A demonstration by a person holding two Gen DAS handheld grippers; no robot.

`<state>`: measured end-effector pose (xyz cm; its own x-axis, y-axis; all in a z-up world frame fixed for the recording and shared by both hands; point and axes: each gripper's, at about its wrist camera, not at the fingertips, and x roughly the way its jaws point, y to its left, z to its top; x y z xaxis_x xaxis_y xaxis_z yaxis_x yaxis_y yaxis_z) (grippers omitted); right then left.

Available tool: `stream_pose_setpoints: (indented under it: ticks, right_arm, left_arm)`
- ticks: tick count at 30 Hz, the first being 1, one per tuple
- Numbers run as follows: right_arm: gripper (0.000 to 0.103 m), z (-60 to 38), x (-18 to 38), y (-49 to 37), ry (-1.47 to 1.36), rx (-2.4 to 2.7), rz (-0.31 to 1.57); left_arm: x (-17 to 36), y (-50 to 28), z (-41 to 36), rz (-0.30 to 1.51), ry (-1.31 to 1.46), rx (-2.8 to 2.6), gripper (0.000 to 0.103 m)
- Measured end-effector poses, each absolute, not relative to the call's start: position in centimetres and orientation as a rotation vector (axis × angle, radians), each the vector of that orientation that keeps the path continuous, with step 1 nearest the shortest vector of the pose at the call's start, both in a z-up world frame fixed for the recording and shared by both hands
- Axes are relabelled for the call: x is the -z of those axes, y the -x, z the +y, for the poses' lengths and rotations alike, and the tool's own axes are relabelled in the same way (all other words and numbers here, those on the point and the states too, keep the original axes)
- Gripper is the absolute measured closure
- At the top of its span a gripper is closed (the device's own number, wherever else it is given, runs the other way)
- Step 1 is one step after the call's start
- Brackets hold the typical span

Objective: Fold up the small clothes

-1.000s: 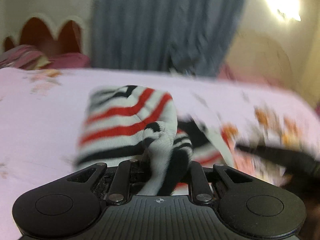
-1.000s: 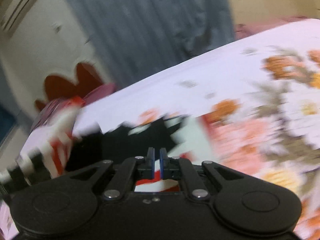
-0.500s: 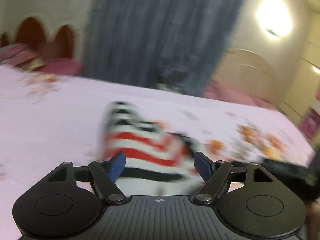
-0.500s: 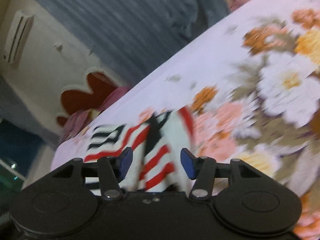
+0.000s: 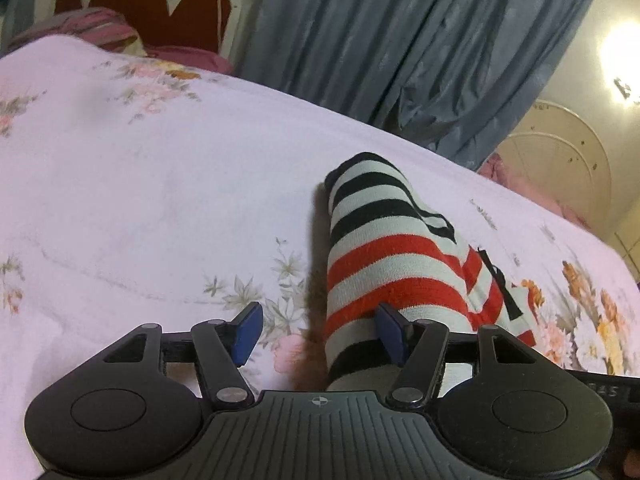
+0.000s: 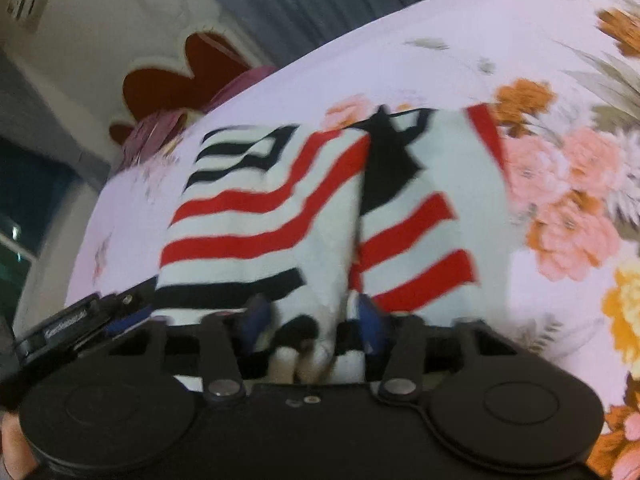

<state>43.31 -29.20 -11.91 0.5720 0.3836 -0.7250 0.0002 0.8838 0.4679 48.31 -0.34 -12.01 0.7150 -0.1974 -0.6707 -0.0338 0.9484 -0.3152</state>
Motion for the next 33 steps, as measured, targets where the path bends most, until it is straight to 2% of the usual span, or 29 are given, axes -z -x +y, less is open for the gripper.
stream_pose_setpoints:
  ticks: [2, 5, 10, 13, 17, 19, 23, 28, 31, 32, 33]
  right_arm:
    - [0.081, -28.3, 11.2, -42.9, -0.392, -0.23, 0.891]
    - [0.083, -27.2, 9.2, -41.5, -0.27, -0.213, 0.78]
    - [0.084, -28.2, 5.1, -38.6, -0.127, -0.173, 0.599]
    - [0.084, -29.7, 6.5, -38.3, -0.077, -0.11, 0.611]
    - [0.083, -33.0, 11.7, -40.3, -0.215, -0.055, 0.776]
    - [0.081, -33.6, 11.3, -40.4, -0.261, -0.065, 0.777]
    - [0.066, -35.6, 10.6, -41.2, -0.363, -0.08, 0.749]
    - [0.064, -39.3, 11.3, -44.7, -0.591, -0.054, 0.755]
    - [0.072, -39.9, 12.0, -46.8, -0.652, -0.068, 0.755]
    - [0.086, -39.7, 12.1, -47.1, -0.639, -0.069, 0.756]
    - [0.093, -39.2, 12.2, -47.2, -0.603, -0.068, 0.773]
  left_arm:
    - [11.7, -48.5, -0.7, 0.746, 0.295, 0.112, 0.052]
    - [11.1, -48.6, -1.0, 0.707, 0.298, 0.142, 0.057]
    - [9.5, -49.3, -3.2, 0.68, 0.351, 0.289, 0.058]
    - [11.2, -51.3, -6.9, 0.83, 0.248, 0.337, 0.058]
    - [11.9, -51.1, -11.0, 0.816, -0.005, 0.316, 0.058]
    - [11.7, -51.3, -10.8, 0.825, 0.0, 0.322, 0.058]
    - [10.7, -51.9, -10.4, 0.835, 0.002, 0.352, 0.058]
    - [10.2, -53.1, -10.3, 0.796, -0.019, 0.374, 0.058]
    - [10.6, -53.5, -11.0, 0.795, -0.061, 0.387, 0.058]
    - [10.9, -53.7, -11.1, 0.813, -0.076, 0.391, 0.058]
    - [11.1, -53.8, -11.2, 0.83, -0.09, 0.398, 0.058]
